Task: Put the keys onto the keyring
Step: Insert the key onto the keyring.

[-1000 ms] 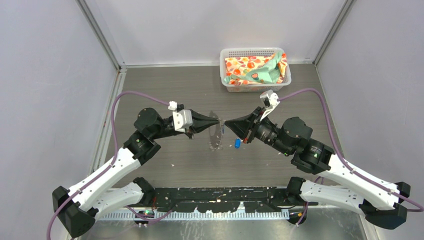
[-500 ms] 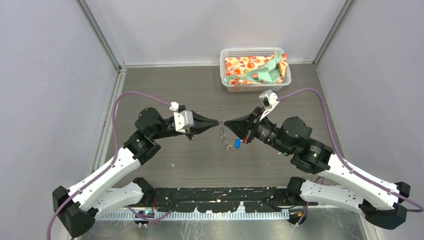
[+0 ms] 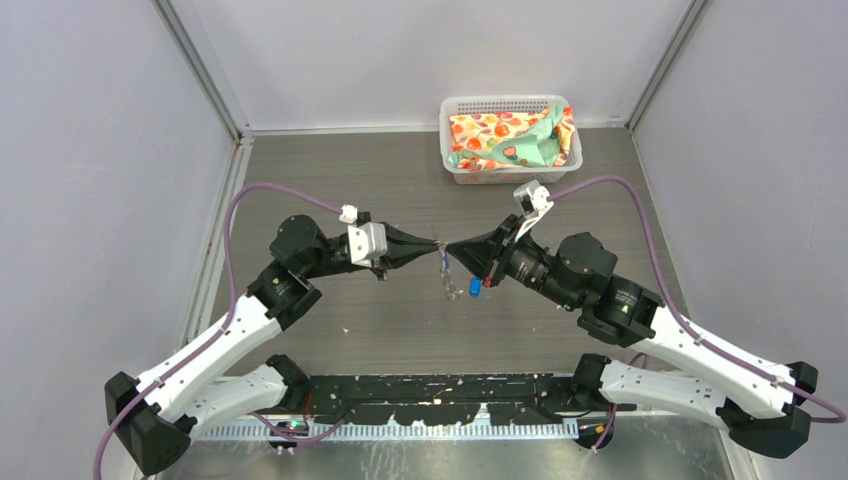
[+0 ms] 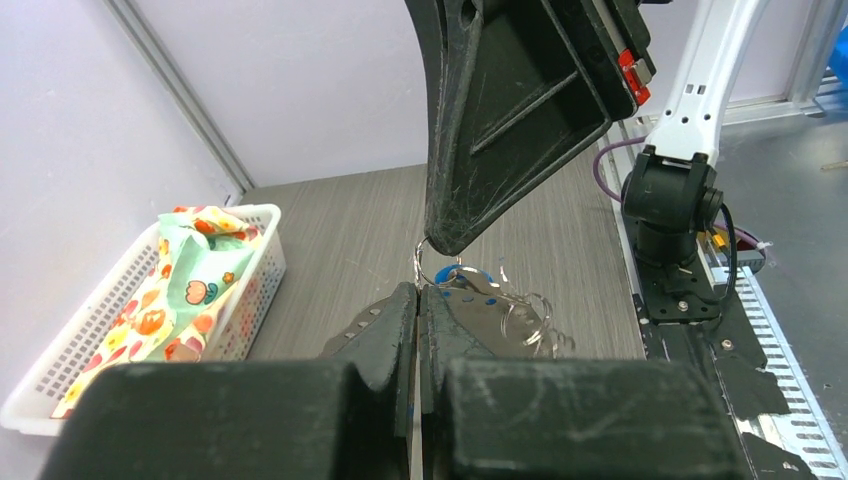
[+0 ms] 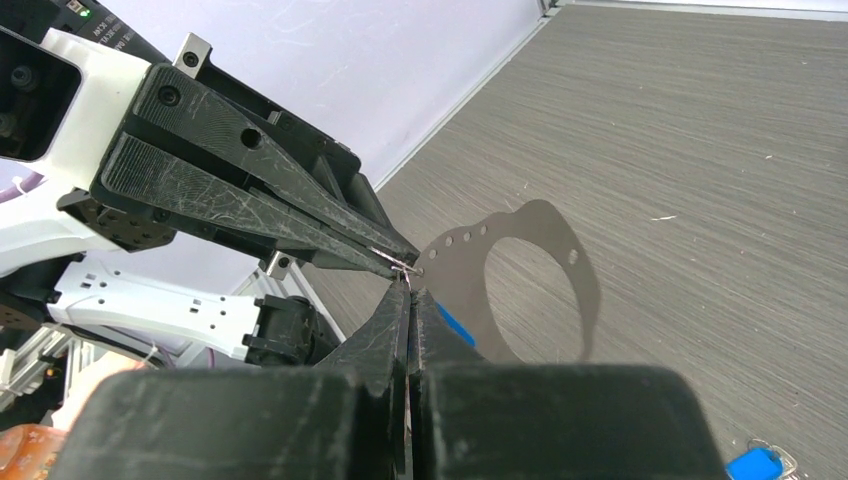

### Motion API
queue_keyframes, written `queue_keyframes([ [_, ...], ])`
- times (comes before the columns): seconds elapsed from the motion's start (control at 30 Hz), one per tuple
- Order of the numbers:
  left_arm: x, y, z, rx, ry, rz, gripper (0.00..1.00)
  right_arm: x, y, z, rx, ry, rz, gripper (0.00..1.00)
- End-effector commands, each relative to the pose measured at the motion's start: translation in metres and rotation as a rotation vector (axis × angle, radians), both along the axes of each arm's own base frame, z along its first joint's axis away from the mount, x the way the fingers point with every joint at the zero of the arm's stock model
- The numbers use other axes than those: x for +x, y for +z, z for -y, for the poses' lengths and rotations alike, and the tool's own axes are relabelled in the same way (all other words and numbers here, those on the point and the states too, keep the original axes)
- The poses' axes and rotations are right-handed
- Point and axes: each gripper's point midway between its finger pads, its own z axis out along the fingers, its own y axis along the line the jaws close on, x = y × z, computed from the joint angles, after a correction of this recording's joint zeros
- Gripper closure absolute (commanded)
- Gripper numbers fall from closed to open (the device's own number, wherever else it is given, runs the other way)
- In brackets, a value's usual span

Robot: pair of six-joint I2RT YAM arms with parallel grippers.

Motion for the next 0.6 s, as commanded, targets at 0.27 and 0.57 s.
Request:
queue_keyframes([
  [0.27,-0.0089,0.0165,-0.0013,-0.024,-0.034,0.065,1.00,0.0007,0.0156,0.0005,0.056,0.002,0.016,0.99],
  [0.57,-0.0082,0.0160,-0.0013,-0.018,-0.031,0.060,1.00,-0.0039,0.0195,-0.0025,0.065,0.035,0.024,0.99],
])
